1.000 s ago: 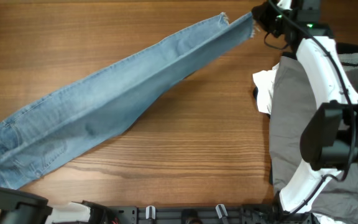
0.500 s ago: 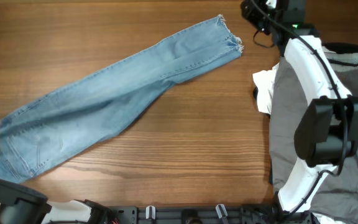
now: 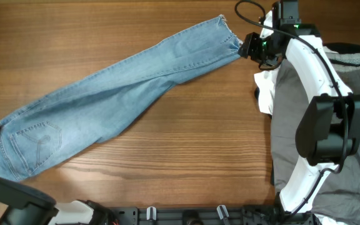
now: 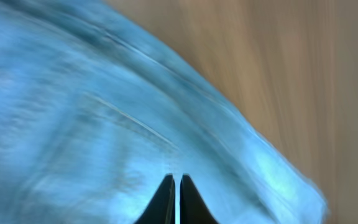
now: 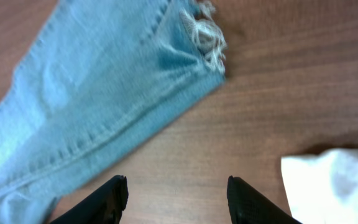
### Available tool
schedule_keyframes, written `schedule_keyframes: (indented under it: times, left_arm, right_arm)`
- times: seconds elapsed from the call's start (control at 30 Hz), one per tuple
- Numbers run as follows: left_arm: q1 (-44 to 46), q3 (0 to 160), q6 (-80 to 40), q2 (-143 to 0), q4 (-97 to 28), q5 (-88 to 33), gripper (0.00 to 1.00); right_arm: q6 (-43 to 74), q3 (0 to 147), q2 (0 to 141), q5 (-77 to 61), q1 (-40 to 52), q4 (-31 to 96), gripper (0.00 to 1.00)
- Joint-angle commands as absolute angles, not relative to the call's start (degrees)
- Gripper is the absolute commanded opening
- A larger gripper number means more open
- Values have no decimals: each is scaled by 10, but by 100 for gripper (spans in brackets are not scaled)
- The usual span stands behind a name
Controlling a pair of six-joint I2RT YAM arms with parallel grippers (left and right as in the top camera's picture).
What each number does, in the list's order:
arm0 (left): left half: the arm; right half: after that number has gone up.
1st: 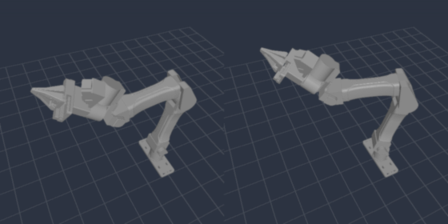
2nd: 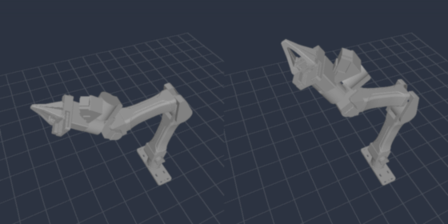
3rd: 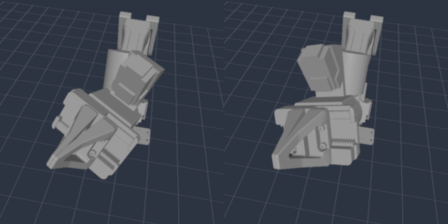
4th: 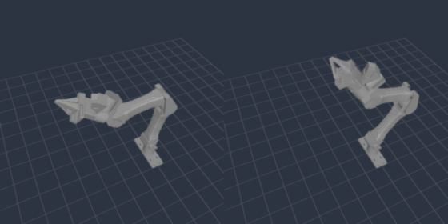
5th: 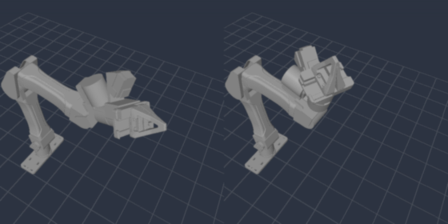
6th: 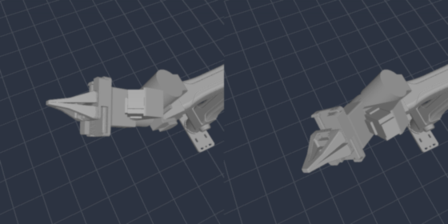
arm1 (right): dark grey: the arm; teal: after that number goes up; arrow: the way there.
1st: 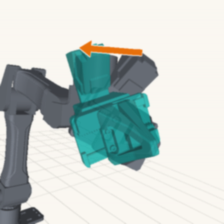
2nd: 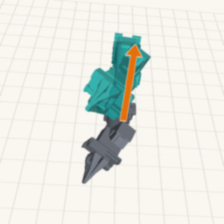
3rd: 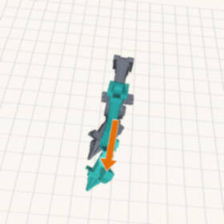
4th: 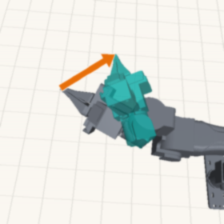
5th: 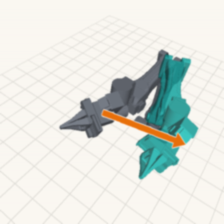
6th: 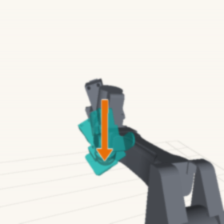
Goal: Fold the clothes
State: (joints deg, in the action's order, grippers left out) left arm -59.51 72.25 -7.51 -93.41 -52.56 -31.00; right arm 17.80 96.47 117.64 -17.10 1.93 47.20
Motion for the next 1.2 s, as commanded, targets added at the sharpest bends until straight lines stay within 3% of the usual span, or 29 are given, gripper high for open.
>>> schedule_keyframes:
  times: [0.0, 0.13, 0.2, 0.33, 0.5, 0.63, 0.8, 1.1, 1.17]
  left_arm:
    - [-462, 705, 41, -919, -564, -331, 4]
    - [-307, 637, 38, -919, -518, -260, 4]
    - [-222, 578, -32, -926, -455, -194, 4]
    - [-164, 506, -128, -952, -364, -134, 4]
    - [-205, 481, -232, -1021, -334, 66, 4]
    - [-268, 481, -232, -1068, -320, 175, 4]
    - [-343, 489, -182, -1075, -257, 114, 4]
    - [-328, 527, -137, -1074, -264, 79, 11]
    - [-325, 527, -137, -1074, -272, 79, 12]
  right_arm:
    - [165, 970, 1160, -174, 18, 482, 57]
    - [166, 970, 1160, -174, 17, 501, 57]
    - [165, 970, 1160, -174, 17, 511, 57]
    - [165, 970, 1160, -176, 18, 513, 57]
    - [167, 970, 1160, -176, 18, 512, 57]
    - [167, 970, 1160, -180, 24, 503, 65]
    - [165, 938, 1163, -180, 57, 386, 70]
    - [183, 910, 1254, -209, 130, 234, 39]
    - [207, 910, 1271, -208, 135, 239, 42]
